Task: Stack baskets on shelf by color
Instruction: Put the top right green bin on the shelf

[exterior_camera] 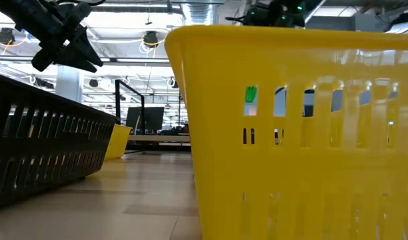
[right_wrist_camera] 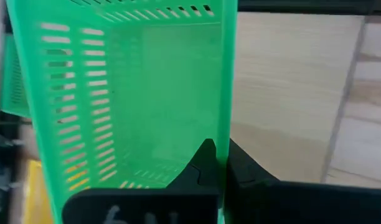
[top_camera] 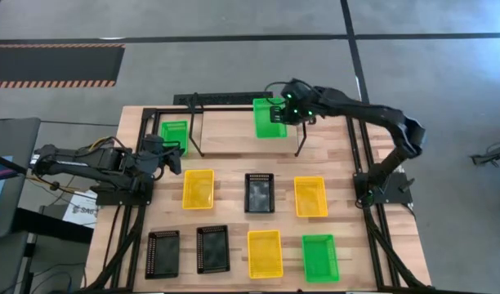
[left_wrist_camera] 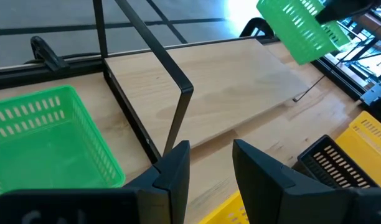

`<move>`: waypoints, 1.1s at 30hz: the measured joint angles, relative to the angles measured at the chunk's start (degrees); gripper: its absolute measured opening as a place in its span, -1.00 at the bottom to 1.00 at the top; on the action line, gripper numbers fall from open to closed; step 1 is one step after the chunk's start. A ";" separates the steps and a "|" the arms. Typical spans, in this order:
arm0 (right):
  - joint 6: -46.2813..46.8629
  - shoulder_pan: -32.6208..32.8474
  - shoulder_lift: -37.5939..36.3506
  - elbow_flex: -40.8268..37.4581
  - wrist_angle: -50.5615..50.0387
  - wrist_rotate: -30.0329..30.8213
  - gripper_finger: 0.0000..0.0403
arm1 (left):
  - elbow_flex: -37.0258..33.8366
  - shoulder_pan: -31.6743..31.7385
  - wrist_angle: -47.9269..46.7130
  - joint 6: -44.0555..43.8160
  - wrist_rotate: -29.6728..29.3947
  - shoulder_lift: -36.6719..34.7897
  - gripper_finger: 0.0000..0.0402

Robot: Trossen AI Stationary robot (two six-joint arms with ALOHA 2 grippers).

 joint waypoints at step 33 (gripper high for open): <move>-7.54 -2.80 22.88 12.54 -5.74 -6.53 -0.98 | 0.00 0.00 -0.45 -0.02 0.85 0.01 -0.45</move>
